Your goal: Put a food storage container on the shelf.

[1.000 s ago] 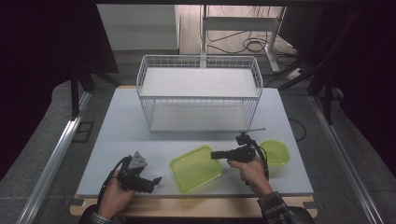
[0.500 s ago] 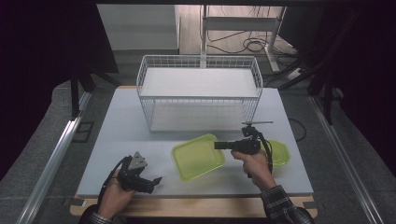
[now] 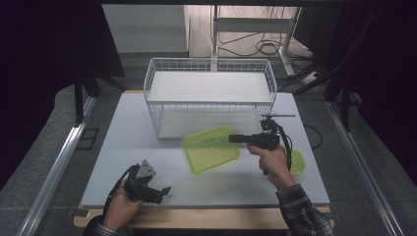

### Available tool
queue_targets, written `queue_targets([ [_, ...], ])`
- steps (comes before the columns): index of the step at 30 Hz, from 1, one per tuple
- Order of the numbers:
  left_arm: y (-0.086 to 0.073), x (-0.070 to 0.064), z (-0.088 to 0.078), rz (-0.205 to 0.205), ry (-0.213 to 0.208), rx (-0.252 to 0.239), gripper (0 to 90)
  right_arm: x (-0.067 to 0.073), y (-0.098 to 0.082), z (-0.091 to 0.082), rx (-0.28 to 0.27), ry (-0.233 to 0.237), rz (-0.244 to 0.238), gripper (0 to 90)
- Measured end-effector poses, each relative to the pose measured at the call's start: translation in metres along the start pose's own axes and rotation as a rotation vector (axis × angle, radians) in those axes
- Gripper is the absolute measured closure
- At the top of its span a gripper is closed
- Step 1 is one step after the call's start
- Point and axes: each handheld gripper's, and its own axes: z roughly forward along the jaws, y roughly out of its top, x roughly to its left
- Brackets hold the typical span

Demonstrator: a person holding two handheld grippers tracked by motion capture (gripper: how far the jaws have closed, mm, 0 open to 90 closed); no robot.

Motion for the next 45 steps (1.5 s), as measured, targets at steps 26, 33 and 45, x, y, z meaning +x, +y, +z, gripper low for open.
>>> queue_targets([
  [26, 0.000, 0.000, 0.001, -0.015, 0.003, 0.006, 1.9, 0.025, 0.058, -0.017, -0.094, -0.002, -0.020, 79.8],
  [33, 0.000, 0.000, 0.001, -0.016, -0.001, 0.009, 1.9, 0.032, 0.077, -0.017, -0.130, -0.026, -0.027, 79.8],
  [45, 0.000, 0.000, 0.002, -0.017, -0.001, 0.013, 2.1, 0.034, 0.106, -0.017, -0.197, -0.079, -0.024, 79.8],
])
